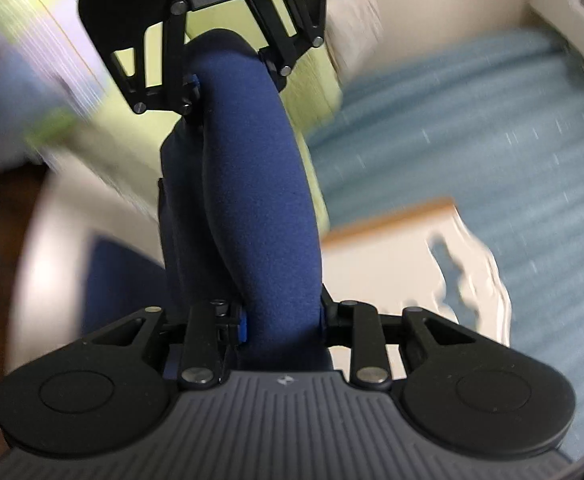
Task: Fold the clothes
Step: 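Carry the navy bundle with both grippers over to the white chair seat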
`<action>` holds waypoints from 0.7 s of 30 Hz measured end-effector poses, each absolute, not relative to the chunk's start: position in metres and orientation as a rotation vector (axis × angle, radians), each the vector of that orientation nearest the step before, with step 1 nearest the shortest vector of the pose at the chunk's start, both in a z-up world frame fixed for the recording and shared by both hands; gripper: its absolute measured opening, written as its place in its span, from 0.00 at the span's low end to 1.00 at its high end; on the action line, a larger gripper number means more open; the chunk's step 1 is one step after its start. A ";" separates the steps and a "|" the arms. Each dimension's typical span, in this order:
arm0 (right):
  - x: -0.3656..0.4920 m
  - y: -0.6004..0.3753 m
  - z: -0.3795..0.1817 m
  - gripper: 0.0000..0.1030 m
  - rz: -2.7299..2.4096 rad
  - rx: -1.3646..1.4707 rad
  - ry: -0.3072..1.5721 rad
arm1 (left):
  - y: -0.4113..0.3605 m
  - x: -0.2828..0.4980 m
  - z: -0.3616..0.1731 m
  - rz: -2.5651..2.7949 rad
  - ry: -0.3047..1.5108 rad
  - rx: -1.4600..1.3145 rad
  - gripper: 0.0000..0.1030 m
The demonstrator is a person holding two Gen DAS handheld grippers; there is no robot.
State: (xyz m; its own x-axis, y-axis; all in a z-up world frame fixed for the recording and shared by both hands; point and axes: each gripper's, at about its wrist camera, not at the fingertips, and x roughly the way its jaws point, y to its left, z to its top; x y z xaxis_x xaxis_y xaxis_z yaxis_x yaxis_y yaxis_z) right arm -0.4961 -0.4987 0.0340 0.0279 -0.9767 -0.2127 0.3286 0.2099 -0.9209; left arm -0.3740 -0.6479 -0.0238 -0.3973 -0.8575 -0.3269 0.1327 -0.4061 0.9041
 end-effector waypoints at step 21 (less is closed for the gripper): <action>-0.491 -0.505 -0.120 0.34 -1.313 -0.472 1.220 | -0.687 -0.321 -0.175 -2.106 -1.240 1.181 0.52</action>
State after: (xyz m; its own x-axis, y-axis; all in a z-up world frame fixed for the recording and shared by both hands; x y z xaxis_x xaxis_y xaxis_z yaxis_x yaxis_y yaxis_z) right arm -0.4914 -0.5052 -0.1196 -0.1962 -0.8949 -0.4009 0.4657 0.2747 -0.8412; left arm -0.3212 -0.6866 -0.1754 -0.5486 -0.7012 -0.4553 -0.0579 -0.5114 0.8574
